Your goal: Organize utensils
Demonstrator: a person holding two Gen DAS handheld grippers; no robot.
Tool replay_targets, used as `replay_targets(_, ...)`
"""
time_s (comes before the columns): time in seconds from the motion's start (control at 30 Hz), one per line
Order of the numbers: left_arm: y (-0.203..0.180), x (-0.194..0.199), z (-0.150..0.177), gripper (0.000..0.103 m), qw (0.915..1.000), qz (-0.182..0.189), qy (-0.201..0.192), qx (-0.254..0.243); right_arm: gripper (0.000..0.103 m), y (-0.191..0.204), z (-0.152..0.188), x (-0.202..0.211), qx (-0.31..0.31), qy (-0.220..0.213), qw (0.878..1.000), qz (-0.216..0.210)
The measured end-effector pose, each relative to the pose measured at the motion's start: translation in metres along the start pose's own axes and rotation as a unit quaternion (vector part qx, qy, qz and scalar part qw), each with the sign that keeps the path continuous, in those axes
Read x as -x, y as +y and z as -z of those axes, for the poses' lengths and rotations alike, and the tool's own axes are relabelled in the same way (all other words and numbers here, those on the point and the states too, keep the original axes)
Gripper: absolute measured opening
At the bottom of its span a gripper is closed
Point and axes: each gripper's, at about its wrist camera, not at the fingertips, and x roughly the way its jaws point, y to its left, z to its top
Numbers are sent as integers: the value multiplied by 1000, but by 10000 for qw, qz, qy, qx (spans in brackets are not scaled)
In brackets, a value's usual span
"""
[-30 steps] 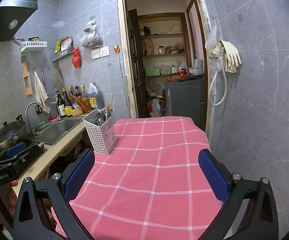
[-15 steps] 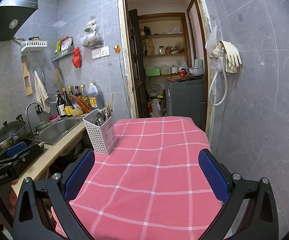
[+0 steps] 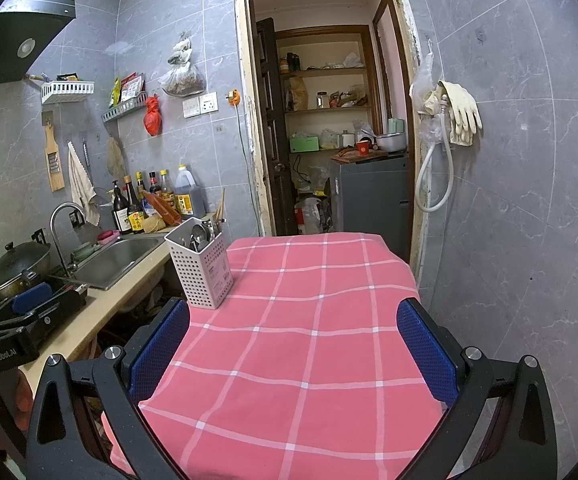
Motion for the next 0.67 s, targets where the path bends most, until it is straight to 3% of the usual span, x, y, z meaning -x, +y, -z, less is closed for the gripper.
replay_targets(0.67,-5,0,-2,102,10000,18,30,-2,102,3,3,0,18,28,10000,-11)
